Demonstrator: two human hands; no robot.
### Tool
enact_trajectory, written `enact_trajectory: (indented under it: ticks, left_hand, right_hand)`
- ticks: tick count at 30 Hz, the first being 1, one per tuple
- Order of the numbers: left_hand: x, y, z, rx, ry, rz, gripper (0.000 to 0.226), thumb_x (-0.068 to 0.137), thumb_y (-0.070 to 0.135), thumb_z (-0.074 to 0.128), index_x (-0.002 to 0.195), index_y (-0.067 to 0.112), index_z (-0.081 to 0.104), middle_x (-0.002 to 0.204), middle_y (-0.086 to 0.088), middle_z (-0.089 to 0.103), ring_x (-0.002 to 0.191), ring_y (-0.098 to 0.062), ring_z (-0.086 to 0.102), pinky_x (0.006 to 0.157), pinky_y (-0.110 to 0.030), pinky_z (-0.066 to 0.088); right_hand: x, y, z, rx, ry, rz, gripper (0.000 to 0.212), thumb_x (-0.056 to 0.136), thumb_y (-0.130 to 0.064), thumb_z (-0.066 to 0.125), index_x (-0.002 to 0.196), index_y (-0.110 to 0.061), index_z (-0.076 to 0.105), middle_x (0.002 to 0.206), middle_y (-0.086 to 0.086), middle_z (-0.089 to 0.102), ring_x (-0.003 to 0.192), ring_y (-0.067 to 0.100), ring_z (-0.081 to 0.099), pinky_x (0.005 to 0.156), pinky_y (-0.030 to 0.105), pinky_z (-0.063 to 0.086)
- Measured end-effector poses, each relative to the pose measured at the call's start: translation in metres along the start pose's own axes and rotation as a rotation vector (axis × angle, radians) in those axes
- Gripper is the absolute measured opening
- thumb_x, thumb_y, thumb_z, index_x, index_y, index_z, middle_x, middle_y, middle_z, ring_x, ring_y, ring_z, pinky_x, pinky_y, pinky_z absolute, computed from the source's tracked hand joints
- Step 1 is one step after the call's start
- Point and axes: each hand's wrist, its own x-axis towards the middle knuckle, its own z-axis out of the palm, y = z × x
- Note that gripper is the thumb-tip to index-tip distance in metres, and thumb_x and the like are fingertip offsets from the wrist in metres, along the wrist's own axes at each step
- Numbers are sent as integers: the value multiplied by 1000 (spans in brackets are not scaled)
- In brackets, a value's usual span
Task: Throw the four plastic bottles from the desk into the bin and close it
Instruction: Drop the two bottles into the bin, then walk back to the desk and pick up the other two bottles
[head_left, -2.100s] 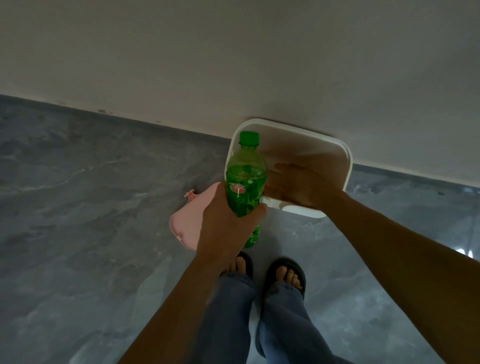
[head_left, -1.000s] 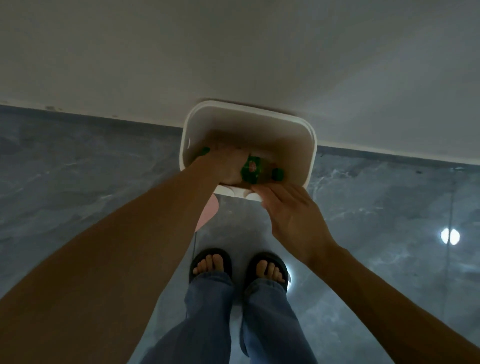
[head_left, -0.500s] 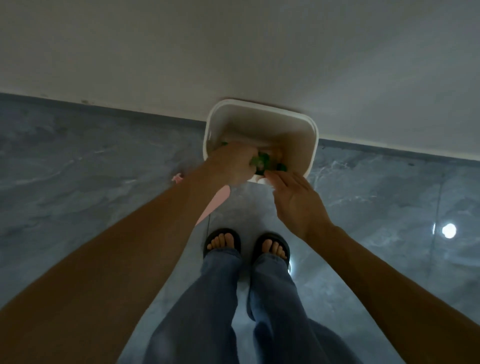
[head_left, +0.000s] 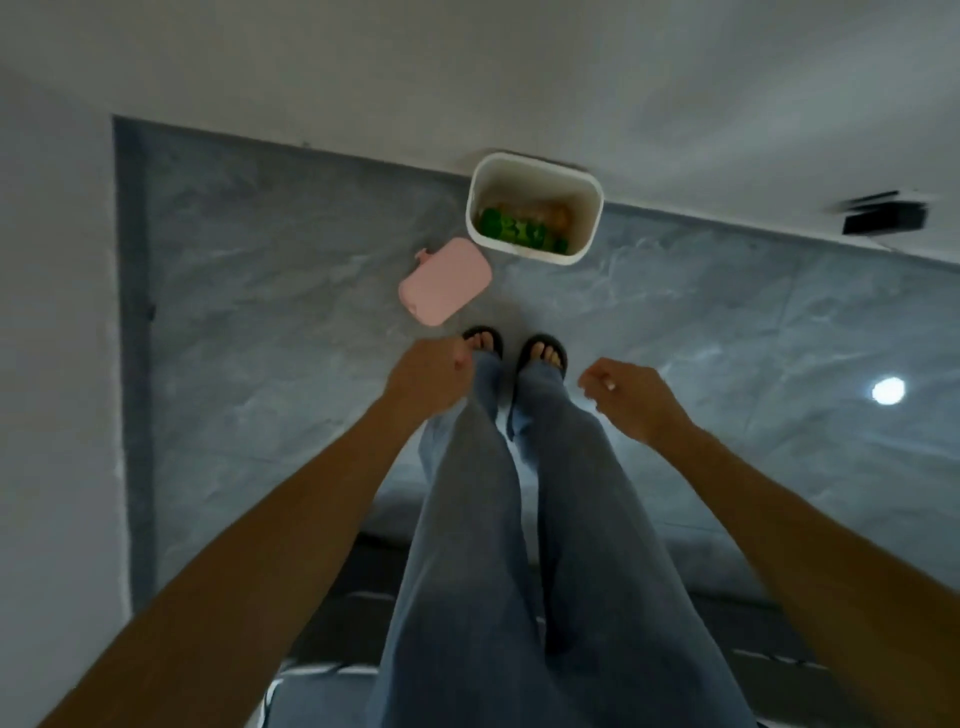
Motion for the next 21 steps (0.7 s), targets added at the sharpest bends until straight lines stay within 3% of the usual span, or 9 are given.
enact_trajectory:
  ticks: [4, 6, 9, 13, 16, 18, 21]
  left_hand:
    - [-103, -5, -18, -61, -40, -133, 29, 101, 31, 42, 104, 12, 64, 103, -13, 72, 87, -31, 66, 79, -38, 53]
    - [-150, -9, -26, -87, -46, -176, 28, 101, 30, 44, 106, 12, 64, 103, -13, 73, 81, -25, 62, 75, -34, 48]
    - [-205, -14, -31, -190, -23, -238, 28, 101, 29, 46, 109, 11, 65, 106, -13, 73, 87, -26, 65, 77, -33, 48]
    - [-269, -26, -22, -196, 15, -361, 25, 100, 26, 47, 111, 16, 67, 101, -5, 68, 95, -27, 69, 79, -34, 52]
    - [-318, -40, 3, -143, 38, -382, 32, 105, 10, 42, 131, 2, 58, 127, -15, 62, 116, -30, 66, 94, -38, 54]
    - [-351, -47, 23, -188, -31, -445, 34, 106, 11, 42, 135, 4, 58, 141, -13, 58, 126, -30, 62, 101, -40, 52]
    - [-401, -48, 45, -457, -76, -593, 32, 102, 13, 46, 124, 9, 69, 134, -11, 66, 125, -32, 64, 103, -40, 50]
  right_hand:
    - [-97, 5, -17, 127, -58, 60, 17, 100, -32, 52, 94, -28, 67, 90, -4, 74, 76, 10, 71, 74, 28, 58]
    - [-137, 6, -27, 164, -87, 83, 14, 101, -30, 52, 96, -26, 65, 91, -3, 73, 77, 8, 70, 72, 24, 55]
    - [-183, 10, -44, 127, -125, 93, 14, 102, -28, 52, 102, -22, 65, 96, 4, 73, 79, 11, 69, 66, 22, 51]
    - [-208, 11, -67, -30, -164, 99, 21, 103, -26, 50, 106, -17, 69, 94, 5, 73, 80, 19, 71, 79, 39, 59]
    - [-203, -4, -82, -164, -218, 91, 23, 102, -27, 50, 107, -15, 69, 89, 2, 72, 79, 21, 71, 84, 44, 59]
    - [-194, -26, -89, -297, -230, 32, 25, 102, -30, 50, 107, -13, 68, 89, 2, 72, 80, 22, 70, 85, 45, 58]
    - [-184, -81, -91, -486, -247, -106, 26, 100, -35, 50, 100, -16, 67, 97, 6, 73, 86, 26, 69, 85, 46, 57]
